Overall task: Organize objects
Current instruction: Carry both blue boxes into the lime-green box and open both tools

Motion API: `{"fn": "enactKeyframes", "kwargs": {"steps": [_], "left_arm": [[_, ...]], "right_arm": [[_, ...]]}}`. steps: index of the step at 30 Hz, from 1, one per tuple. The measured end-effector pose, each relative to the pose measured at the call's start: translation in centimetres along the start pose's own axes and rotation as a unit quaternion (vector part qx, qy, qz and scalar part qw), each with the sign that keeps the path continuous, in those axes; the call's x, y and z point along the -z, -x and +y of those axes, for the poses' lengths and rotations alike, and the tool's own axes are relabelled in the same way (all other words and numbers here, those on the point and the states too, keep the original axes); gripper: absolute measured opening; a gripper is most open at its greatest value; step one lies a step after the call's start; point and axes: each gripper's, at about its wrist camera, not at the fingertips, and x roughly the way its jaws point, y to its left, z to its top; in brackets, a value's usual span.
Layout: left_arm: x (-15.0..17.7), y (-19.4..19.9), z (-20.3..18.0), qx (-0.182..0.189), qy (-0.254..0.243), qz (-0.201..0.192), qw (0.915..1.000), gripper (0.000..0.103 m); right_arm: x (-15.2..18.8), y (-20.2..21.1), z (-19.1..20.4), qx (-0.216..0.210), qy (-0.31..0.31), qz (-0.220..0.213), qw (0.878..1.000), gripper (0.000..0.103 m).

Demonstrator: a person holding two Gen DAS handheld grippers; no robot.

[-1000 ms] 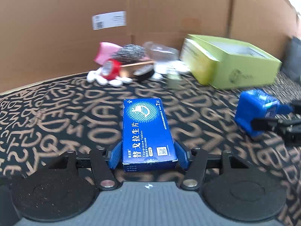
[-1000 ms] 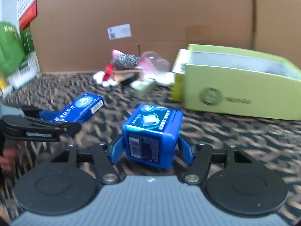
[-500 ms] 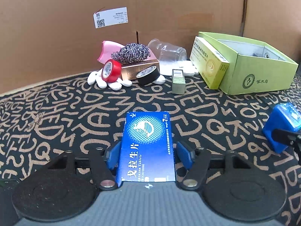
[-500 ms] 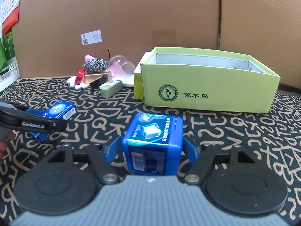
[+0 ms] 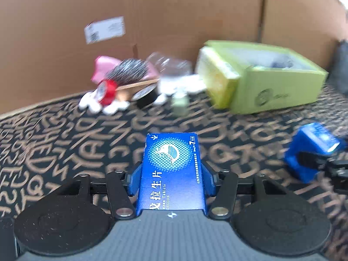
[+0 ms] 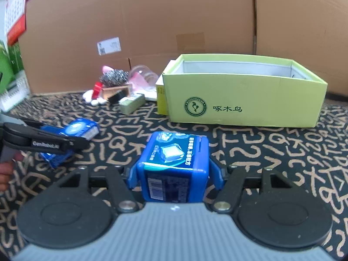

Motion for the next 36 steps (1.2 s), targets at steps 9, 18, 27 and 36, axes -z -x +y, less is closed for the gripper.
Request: {"fn": "enactKeyframes", "kwargs": {"steps": [9, 18, 27, 36], "left_arm": [[-7.5, 2.8, -4.9, 0.076, -0.02, -0.096, 0.9923, 0.058], [-15.9, -2.3, -9.5, 0.072, 0.012, -0.11, 0.9913, 0.058], [-18.2, -9.9, -11.5, 0.05, 0.023, -0.064, 0.9964, 0.058], [-18.0, -11.6, -9.9, 0.057, 0.077, -0.07, 0.993, 0.092]], "right_arm": [[-4.6, 3.3, -3.0, 0.017, -0.002, -0.086, 0.996, 0.063], [-10.7, 1.7, -5.8, 0.071, 0.015, -0.156, 0.985, 0.059], [-11.9, -5.3, -7.9, 0.089, 0.02, -0.125, 0.988, 0.059], [-12.2, -10.6, -9.5, 0.066, 0.005, -0.051, 0.997, 0.08]]}}
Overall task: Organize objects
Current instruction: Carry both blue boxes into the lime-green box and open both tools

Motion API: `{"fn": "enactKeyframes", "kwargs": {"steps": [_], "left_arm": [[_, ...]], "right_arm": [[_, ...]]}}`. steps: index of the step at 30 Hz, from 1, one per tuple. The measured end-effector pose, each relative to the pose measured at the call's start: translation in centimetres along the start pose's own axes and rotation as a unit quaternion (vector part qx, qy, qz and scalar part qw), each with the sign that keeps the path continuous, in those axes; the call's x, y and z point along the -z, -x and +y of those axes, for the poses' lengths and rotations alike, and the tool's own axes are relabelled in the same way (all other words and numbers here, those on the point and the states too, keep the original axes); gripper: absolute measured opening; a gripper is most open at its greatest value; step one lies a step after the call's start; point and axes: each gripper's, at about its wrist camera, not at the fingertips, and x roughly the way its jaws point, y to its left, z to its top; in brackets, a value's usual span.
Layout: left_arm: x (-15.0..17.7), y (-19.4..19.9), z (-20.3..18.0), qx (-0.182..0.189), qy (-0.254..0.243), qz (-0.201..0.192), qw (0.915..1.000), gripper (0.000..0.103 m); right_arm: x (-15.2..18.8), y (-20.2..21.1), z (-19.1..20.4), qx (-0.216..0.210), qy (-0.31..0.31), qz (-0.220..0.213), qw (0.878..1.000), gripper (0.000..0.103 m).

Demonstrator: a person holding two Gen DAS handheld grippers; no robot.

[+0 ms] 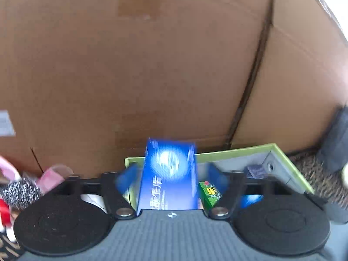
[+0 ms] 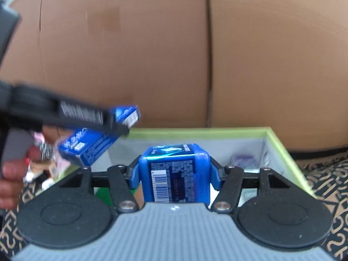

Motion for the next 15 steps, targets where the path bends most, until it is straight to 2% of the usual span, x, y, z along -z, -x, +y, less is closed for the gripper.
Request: {"fn": "enactKeyframes", "kwargs": {"steps": [2, 6, 12, 15], "left_arm": [[0.3, 0.7, 0.5, -0.002, 0.015, -0.009, 0.9998, 0.094], [1.3, 2.1, 0.7, -0.005, 0.004, -0.018, 0.9998, 0.094], [2.2, 3.6, 1.1, -0.012, 0.004, -0.019, 0.9997, 0.094], [2.7, 4.8, 0.8, -0.032, -0.011, -0.015, 0.9993, 0.094]], "right_arm": [[0.5, 0.3, 0.1, 0.013, 0.008, -0.006, 1.0, 0.096], [1.4, 2.2, -0.1, 0.028, 0.003, -0.023, 0.999, 0.102], [1.9, 4.7, -0.4, 0.034, -0.01, -0.032, 0.999, 0.103], [2.3, 6.2, -0.1, 0.036, -0.012, -0.047, 0.998, 0.103]]}}
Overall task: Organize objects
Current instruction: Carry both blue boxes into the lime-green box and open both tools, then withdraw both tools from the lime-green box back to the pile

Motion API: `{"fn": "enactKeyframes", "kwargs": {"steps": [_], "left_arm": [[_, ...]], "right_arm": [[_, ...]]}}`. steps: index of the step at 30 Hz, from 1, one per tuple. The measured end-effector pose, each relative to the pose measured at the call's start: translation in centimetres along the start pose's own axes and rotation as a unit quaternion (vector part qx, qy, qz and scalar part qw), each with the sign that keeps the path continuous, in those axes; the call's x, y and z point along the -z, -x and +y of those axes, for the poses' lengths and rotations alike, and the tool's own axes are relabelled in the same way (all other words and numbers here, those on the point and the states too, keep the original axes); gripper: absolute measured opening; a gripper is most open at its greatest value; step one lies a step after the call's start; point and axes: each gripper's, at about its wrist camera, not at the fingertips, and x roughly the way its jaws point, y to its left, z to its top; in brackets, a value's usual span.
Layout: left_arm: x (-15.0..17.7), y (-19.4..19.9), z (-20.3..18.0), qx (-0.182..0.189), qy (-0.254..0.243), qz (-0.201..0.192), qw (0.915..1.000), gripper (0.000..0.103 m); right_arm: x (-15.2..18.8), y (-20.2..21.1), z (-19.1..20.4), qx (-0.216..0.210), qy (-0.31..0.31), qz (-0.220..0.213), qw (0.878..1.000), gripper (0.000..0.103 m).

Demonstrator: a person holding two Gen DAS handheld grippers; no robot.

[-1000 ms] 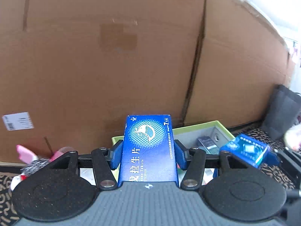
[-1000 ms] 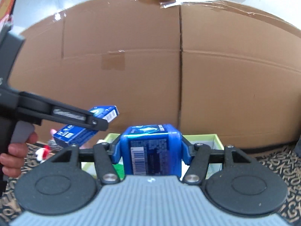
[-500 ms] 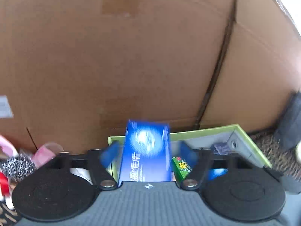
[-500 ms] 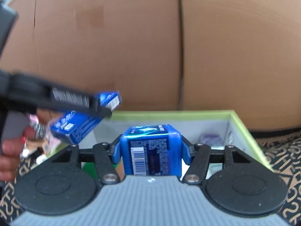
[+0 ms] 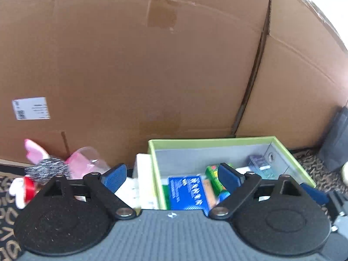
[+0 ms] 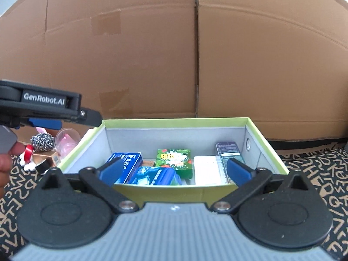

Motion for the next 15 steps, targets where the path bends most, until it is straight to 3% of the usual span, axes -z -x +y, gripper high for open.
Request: {"fn": "enactKeyframes", "kwargs": {"steps": [5, 15], "left_arm": [[0.8, 2.7, 0.2, -0.028, -0.034, 0.006, 0.999, 0.094], [2.7, 6.1, 1.8, -0.02, -0.041, 0.0, 0.9989, 0.094]], "right_arm": [[0.6, 2.3, 0.4, -0.014, -0.009, -0.017, 1.0, 0.103], [1.4, 4.2, 3.5, -0.032, 0.002, -0.031, 0.999, 0.103]]}}
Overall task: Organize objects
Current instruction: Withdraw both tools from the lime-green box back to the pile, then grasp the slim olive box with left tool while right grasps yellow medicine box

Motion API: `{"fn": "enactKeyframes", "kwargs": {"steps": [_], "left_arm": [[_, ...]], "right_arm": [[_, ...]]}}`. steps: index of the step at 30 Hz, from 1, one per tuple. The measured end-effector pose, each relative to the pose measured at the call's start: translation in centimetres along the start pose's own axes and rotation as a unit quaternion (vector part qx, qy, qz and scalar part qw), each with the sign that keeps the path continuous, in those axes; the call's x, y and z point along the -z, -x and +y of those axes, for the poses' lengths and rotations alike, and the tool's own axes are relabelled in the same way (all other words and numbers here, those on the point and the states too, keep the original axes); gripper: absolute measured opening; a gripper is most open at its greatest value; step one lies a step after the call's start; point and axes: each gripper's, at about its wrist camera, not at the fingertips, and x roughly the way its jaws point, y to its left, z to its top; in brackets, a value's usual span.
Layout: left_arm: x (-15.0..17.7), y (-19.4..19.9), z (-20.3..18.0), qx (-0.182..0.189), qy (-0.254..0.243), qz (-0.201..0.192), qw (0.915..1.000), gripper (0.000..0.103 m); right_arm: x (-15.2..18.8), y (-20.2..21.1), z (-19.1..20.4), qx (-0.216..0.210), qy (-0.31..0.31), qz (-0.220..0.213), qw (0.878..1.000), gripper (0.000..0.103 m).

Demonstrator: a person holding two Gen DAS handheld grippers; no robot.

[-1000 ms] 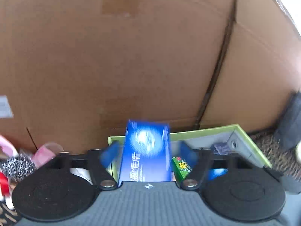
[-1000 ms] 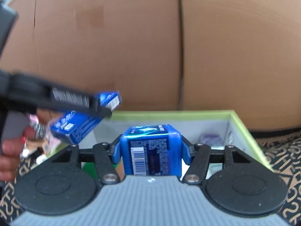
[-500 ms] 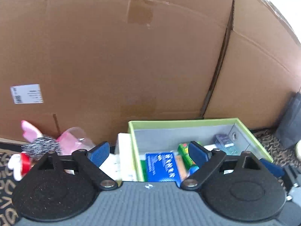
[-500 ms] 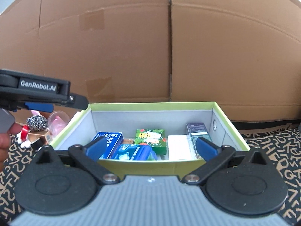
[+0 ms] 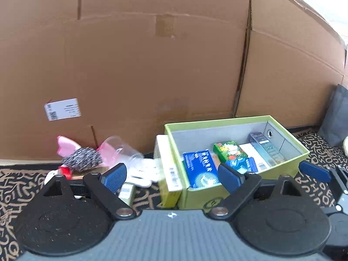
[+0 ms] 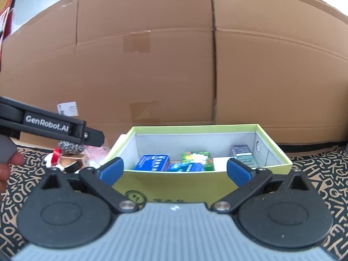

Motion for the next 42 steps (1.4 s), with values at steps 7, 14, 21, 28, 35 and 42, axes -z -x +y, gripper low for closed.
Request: {"fn": "enactKeyframes", "kwargs": {"steps": [7, 14, 21, 28, 35, 42], "left_arm": [[3.4, 3.4, 7.2, -0.015, 0.089, -0.002, 0.9959, 0.094], [4.5, 3.0, 11.3, -0.049, 0.09, -0.004, 0.9947, 0.094], [5.1, 1.6, 11.9, -0.036, 0.074, 0.004, 0.9966, 0.094], [5.5, 0.1, 13.3, -0.04, 0.076, 0.014, 0.9962, 0.094], [5.1, -2.0, 13.5, -0.029, 0.065, 0.026, 0.9971, 0.093], [4.9, -5.3, 11.2, 0.031, 0.045, 0.04, 0.9977, 0.085]], "right_arm": [[1.5, 0.2, 5.2, -0.089, 0.022, 0.004, 0.996, 0.103], [2.9, -3.7, 11.1, -0.132, 0.054, 0.047, 0.989, 0.076], [3.3, -5.9, 11.5, -0.098, 0.04, 0.055, 0.993, 0.071], [3.5, -6.8, 10.5, -0.037, 0.015, 0.069, 0.997, 0.071], [4.1, -8.7, 12.5, 0.008, 0.017, 0.1, 0.995, 0.076], [4.0, -9.2, 11.4, 0.016, -0.024, 0.1, 0.995, 0.071]]}}
